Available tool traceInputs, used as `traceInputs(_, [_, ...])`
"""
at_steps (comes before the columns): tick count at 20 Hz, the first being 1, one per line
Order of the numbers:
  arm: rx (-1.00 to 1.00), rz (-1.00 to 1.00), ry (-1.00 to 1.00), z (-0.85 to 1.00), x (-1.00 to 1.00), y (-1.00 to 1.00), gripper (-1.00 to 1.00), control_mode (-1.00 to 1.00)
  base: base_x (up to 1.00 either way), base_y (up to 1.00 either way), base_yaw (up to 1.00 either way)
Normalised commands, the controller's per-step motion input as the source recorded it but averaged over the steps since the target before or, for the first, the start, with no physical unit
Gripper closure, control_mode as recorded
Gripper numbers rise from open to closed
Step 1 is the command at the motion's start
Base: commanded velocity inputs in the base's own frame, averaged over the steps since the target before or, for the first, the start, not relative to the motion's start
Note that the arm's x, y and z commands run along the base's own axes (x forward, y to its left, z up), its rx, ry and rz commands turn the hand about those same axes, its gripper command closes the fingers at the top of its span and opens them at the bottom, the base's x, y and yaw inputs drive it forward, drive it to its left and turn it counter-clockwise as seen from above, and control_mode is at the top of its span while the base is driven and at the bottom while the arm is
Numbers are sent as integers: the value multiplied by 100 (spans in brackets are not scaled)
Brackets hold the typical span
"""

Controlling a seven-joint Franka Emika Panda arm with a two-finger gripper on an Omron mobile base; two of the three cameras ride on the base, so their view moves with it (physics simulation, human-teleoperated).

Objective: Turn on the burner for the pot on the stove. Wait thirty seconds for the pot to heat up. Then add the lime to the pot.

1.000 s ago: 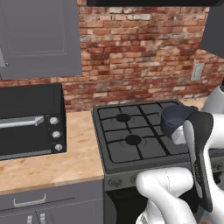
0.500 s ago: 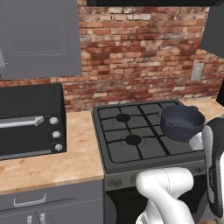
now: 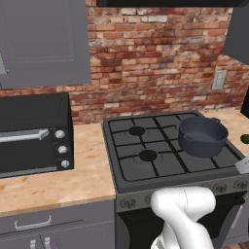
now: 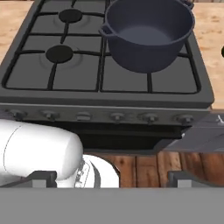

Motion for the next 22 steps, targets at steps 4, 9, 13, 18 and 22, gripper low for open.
traceInputs(4, [0,1,-29,-25,-44,-28,-100,-100,0,0,0])
traceInputs(9, [0,0,-29,-29,-42,-27,-100,-100,0,0,0])
traceInputs(13, [0,0,-31,-33,-34,-31,-100,-100,0,0,0])
traceInputs(18, [0,0,-24,-22,-27,-30,-100,-100,0,0,0])
traceInputs(22, [0,0,-15,-27,-16,-24,-100,-100,0,0,0])
